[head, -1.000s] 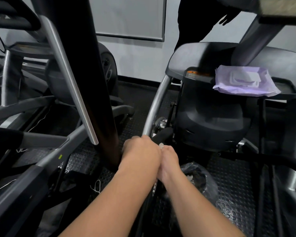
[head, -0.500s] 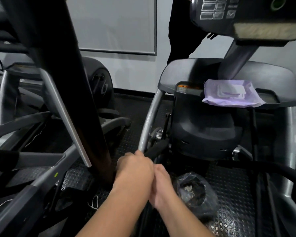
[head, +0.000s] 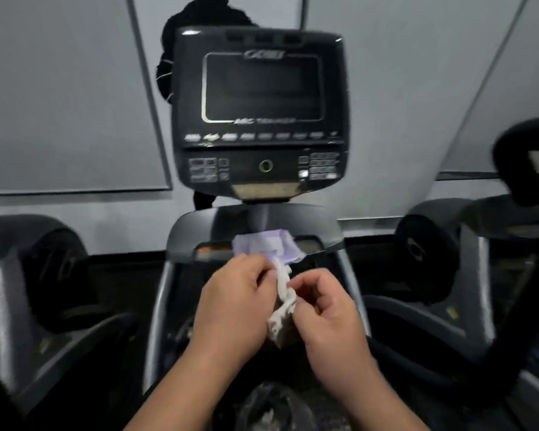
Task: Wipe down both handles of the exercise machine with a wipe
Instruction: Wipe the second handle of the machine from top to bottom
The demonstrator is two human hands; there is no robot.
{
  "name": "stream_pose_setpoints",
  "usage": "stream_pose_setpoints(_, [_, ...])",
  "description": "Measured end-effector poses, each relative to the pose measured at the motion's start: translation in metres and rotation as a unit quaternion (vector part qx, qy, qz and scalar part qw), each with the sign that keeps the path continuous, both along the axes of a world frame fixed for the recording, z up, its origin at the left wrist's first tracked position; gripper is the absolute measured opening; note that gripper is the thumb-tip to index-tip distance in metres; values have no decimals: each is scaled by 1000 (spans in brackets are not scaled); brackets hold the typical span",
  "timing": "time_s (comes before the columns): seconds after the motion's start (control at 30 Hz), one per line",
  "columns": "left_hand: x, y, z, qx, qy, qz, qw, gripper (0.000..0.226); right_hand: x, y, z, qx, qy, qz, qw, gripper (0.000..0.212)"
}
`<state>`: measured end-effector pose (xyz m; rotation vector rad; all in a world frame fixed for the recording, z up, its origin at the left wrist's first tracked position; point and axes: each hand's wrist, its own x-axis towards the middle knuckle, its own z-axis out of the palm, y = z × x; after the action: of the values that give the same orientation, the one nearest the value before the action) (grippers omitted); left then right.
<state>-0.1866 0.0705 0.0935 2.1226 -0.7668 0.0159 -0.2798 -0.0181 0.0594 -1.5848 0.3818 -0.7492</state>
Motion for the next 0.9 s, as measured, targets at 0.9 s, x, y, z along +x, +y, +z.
stream_pose_setpoints(0.9, [-134,-254,86,-72,116,-392,910,32,-168,-237,133,-628,95,-358,685,6])
